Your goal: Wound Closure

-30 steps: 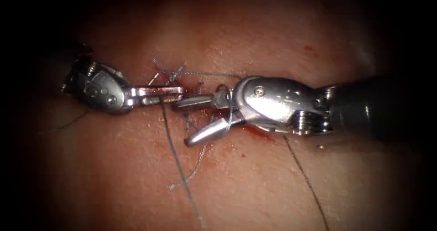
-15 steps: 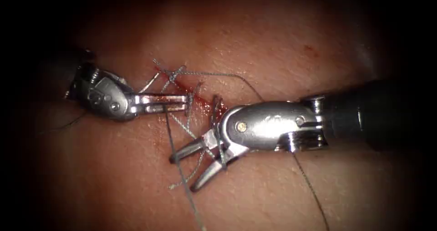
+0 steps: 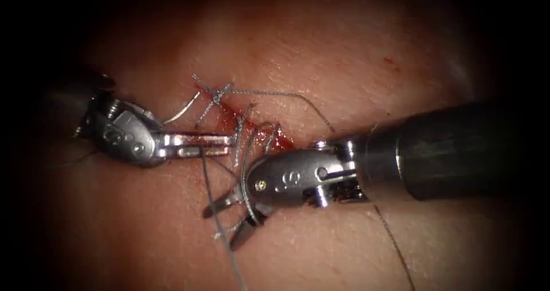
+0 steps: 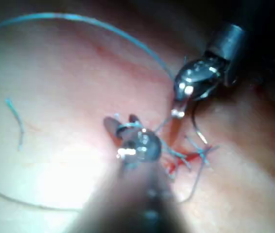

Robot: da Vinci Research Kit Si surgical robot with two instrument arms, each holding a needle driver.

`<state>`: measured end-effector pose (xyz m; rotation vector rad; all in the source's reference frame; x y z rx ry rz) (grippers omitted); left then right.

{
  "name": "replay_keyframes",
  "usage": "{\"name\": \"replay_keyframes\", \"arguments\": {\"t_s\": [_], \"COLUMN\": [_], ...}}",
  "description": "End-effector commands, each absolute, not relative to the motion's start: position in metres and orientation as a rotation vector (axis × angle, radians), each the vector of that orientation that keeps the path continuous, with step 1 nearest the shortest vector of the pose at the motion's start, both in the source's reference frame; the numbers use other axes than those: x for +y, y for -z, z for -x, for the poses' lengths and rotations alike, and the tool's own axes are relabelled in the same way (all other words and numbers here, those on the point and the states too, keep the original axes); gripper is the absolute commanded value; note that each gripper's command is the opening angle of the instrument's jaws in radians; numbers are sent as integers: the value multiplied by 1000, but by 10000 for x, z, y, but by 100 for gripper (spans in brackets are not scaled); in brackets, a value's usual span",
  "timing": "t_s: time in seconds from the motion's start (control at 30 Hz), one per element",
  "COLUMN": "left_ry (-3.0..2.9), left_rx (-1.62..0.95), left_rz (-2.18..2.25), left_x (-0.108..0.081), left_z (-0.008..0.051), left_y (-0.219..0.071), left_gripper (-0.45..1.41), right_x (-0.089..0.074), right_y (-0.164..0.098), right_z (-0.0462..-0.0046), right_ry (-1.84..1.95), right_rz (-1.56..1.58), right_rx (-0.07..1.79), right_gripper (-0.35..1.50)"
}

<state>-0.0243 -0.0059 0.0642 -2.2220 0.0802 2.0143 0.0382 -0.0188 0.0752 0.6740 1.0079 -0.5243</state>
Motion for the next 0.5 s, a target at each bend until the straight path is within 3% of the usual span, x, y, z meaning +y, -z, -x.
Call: {"name": "replay_keyframes", "arguments": {"t_s": [0.03,0.27,0.33,0.37,0.5], "left_ry": [-2012,-2014,-2014,-2014,-2015], "left_rx": [75,71,71,70,71], "left_rz": [2228,2227,2227,2227,2225], "left_x": [-63,-63,-63,-63,-67], "left_z": [247,246,247,247,243], "left_y": [-648,-647,-647,-647,-645], "left_gripper": [-45,-45,-45,-45,-45], "right_x": [-197,-209,-212,-213,-206], "right_y": [-756,-758,-758,-759,-758], "right_z": [-388,-390,-390,-390,-384], "right_ry": [532,550,557,577,577], "right_rz": [-679,-707,-723,-737,-740], "right_rx": [991,935,911,884,887], "right_gripper": [32,21,-3,-35,-35]}}
